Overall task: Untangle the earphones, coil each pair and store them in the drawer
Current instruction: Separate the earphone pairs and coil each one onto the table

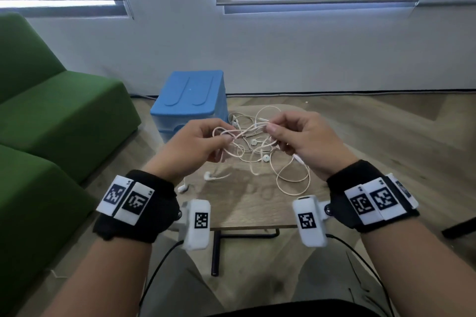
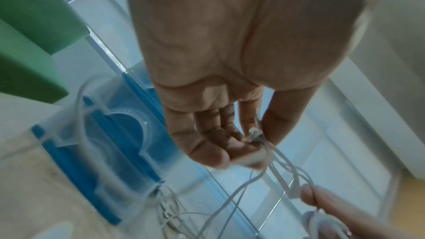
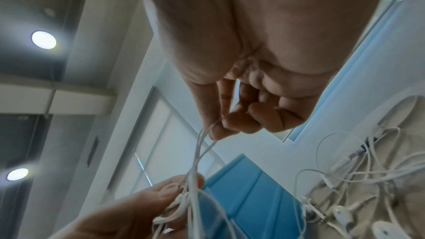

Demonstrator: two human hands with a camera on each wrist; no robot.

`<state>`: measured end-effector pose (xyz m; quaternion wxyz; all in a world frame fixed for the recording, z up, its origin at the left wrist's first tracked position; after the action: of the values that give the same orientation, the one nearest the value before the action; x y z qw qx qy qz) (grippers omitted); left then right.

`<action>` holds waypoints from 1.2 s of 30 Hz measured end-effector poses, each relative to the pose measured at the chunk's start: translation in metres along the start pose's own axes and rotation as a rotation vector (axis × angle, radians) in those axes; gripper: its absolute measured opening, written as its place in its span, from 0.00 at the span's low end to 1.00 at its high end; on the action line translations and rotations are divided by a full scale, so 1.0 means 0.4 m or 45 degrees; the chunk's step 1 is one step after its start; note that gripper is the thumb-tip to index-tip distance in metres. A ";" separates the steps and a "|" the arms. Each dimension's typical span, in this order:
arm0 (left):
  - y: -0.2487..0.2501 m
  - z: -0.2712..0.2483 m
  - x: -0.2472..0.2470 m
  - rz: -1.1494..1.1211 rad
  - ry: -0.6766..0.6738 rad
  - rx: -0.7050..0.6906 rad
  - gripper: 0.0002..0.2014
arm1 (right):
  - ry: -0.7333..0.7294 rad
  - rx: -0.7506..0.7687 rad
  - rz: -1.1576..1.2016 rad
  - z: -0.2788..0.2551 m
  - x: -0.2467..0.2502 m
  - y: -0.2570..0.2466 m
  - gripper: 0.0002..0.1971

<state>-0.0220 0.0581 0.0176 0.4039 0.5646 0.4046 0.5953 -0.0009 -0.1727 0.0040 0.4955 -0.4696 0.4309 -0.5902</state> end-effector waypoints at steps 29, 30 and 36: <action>0.045 -0.043 -0.010 -0.588 0.211 -0.038 0.19 | 0.200 0.163 -0.102 -0.027 0.008 -0.053 0.06; 0.047 -0.045 -0.013 -0.598 0.211 -0.044 0.19 | 0.115 0.179 -0.081 -0.035 -0.009 -0.061 0.05; 0.044 -0.069 -0.021 -0.656 0.230 -0.064 0.20 | -0.003 0.135 -0.042 -0.065 -0.068 -0.049 0.03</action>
<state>-0.0496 0.0435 0.0302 0.5181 0.3776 0.5544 0.5306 -0.0279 -0.1419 0.0148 0.5104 -0.4505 0.3907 -0.6196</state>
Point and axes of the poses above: each hand's wrist, its own z-axis towards the middle knuckle, its own x-axis out of the back of the hand, y = z × x, the point moved 2 cm from there along z, towards the middle knuckle, and after that the axes turned 15 degrees about y, right-handed, at the moved point
